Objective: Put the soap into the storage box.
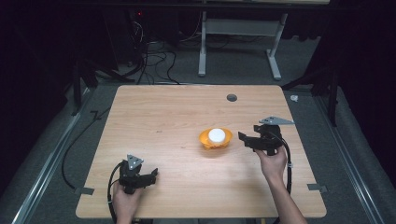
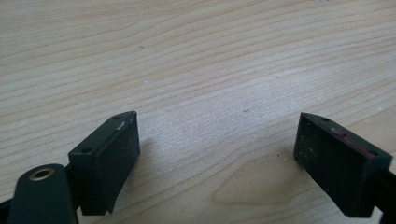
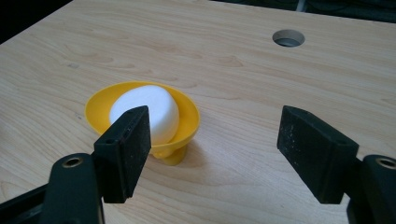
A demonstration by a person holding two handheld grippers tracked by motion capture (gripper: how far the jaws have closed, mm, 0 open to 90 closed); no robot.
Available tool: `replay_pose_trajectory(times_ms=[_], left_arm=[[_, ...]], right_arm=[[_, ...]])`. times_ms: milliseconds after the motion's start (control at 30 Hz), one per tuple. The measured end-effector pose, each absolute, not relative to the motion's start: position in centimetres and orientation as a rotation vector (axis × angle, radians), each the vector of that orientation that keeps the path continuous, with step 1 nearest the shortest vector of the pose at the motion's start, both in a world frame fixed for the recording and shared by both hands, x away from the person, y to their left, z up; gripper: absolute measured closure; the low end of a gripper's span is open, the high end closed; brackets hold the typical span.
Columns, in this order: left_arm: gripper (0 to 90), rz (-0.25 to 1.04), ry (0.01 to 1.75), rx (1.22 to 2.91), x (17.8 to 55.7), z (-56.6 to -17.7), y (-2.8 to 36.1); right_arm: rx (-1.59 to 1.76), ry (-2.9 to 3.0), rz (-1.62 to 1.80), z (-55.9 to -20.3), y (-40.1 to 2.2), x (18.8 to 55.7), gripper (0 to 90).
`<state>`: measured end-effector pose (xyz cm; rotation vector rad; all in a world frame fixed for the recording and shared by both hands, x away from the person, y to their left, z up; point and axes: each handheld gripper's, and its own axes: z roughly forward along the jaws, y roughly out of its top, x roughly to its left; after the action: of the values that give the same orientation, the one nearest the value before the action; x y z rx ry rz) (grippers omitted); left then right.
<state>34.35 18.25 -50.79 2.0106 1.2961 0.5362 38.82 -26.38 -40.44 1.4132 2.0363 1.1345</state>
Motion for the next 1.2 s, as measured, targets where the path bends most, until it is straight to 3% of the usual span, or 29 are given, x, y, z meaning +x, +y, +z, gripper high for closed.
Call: replay_pose_trajectory(times_ms=[1200], left_arm=[[14.9, 0.538, 1.306, 2.005, 34.4, -50.8, 18.3]], right_arm=[[1.459, 1.909, 1.167, -40.0, -31.1, 34.8, 27.0]])
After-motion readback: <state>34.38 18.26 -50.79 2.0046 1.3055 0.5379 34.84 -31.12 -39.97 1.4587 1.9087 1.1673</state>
